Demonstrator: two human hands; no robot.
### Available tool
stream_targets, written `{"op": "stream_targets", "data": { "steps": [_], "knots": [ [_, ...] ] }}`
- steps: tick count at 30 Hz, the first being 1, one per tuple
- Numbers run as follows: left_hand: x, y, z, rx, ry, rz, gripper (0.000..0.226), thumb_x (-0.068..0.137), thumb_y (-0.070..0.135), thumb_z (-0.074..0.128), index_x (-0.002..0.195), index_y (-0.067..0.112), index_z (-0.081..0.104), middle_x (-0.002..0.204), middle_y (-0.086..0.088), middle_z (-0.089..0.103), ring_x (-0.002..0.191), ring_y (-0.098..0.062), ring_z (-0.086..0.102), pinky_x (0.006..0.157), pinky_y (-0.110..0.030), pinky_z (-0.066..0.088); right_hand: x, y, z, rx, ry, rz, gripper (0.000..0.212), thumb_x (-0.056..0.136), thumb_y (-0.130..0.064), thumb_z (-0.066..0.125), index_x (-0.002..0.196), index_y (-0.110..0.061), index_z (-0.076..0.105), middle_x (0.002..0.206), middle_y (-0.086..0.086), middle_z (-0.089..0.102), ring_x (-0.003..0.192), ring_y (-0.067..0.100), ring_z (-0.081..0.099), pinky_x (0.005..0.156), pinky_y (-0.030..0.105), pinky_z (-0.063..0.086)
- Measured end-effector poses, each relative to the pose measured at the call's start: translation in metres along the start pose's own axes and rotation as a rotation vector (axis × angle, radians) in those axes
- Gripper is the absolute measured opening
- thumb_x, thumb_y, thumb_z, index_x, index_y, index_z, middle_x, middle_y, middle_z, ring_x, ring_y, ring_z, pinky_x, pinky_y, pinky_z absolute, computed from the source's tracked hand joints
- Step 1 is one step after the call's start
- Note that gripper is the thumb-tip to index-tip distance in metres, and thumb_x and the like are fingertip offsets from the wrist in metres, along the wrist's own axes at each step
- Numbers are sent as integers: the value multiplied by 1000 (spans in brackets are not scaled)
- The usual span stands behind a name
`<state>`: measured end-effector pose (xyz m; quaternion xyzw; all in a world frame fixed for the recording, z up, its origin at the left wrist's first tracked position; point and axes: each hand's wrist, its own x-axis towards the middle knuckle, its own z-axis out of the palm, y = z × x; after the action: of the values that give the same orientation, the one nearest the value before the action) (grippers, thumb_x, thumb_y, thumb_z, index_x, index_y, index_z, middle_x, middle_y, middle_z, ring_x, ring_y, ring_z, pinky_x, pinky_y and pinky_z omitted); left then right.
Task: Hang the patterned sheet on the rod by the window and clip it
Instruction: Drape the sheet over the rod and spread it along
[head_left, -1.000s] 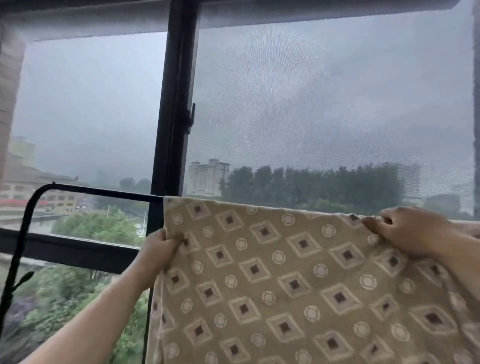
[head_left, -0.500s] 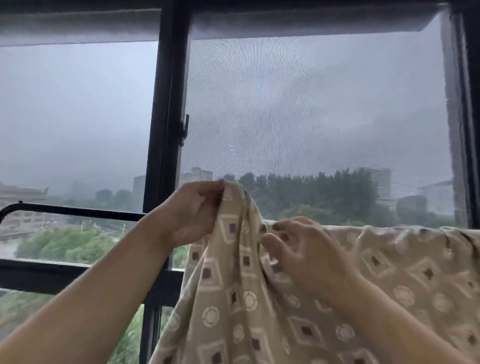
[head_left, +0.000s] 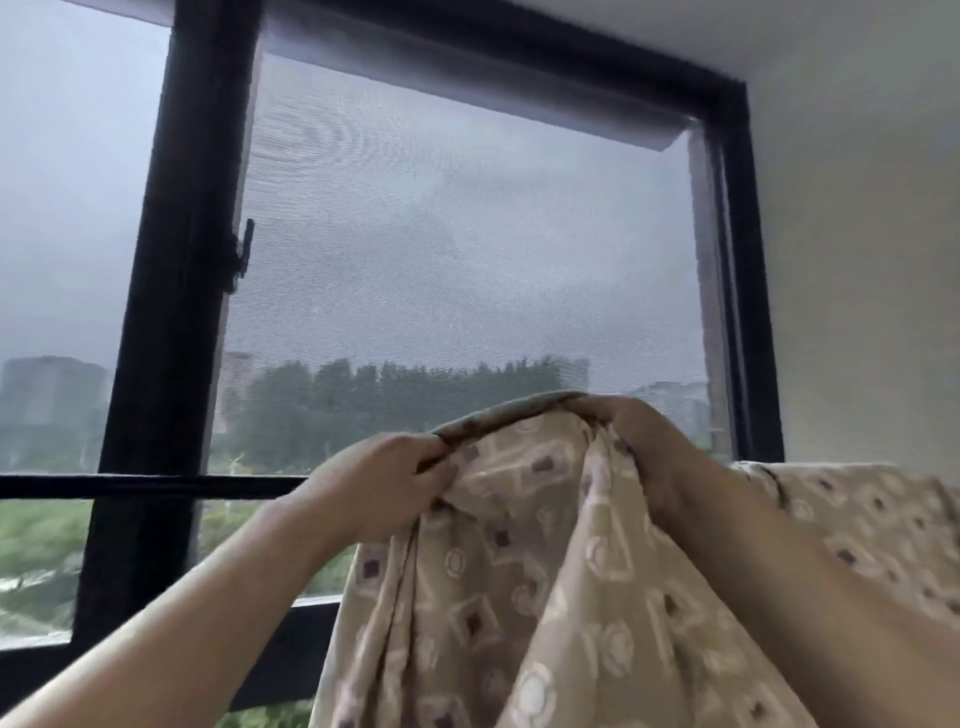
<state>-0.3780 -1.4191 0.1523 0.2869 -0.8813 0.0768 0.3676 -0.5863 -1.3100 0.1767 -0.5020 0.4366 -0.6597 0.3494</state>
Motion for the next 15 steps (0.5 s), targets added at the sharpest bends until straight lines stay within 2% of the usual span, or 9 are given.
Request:
{"op": "stream_targets", "data": {
  "steps": [1, 2, 3, 5, 8, 12, 15],
  "knots": [
    [6, 3, 3, -22, 2, 3, 29, 94, 49, 44, 78, 29, 58, 86, 6, 64, 83, -17, 61, 74, -34, 48, 7, -8, -12, -17, 80, -3, 30, 93, -18, 50, 92, 1, 74, 90, 24, 70, 81, 38, 69, 77, 47, 59],
    [12, 7, 3, -27, -9, 2, 33, 94, 50, 44, 71, 28, 54, 80, 6, 62, 78, -14, 59, 71, -33, 47, 14, -14, -25, -34, 145, -33, 35, 97, -24, 52, 79, -3, 72, 72, 18, 68, 65, 32, 67, 63, 38, 59],
    [20, 12, 5, -10, -25, 7, 36, 93, 52, 43, 69, 28, 53, 76, 6, 61, 73, -11, 58, 67, -33, 45, 20, -20, -39, -36, 188, -53, 40, 98, -30, 51, 73, -3, 68, 64, 15, 64, 57, 27, 63, 56, 34, 57],
    [35, 27, 15, 22, -79, 21, 40, 93, 55, 42, 71, 24, 56, 73, 5, 60, 69, -8, 56, 63, -31, 44, 26, -27, -67, -53, 205, -62, 45, 98, -39, 49, 74, -3, 63, 64, 14, 63, 56, 25, 63, 54, 31, 56],
    [56, 71, 40, 51, -158, 73, 45, 94, 56, 38, 82, 19, 60, 82, 2, 64, 79, -17, 60, 74, -34, 50, 33, -30, -116, -102, 263, -30, 42, 99, -38, 48, 79, -4, 61, 59, 10, 64, 51, 19, 65, 48, 25, 54],
    [85, 124, 76, 100, -172, 53, 42, 96, 53, 35, 76, 20, 53, 86, 4, 62, 85, -19, 60, 80, -37, 50, 42, -32, -184, -73, 286, 16, 45, 102, -39, 41, 88, -1, 60, 63, 10, 67, 57, 21, 67, 56, 28, 56],
    [111, 164, 100, 70, -169, 53, 43, 98, 50, 30, 79, 19, 53, 84, 1, 61, 83, -19, 60, 77, -34, 50, 46, -37, -239, -37, 254, 37, 48, 104, -35, 37, 82, 2, 58, 57, 12, 67, 48, 22, 67, 41, 26, 53]
  ]
}}
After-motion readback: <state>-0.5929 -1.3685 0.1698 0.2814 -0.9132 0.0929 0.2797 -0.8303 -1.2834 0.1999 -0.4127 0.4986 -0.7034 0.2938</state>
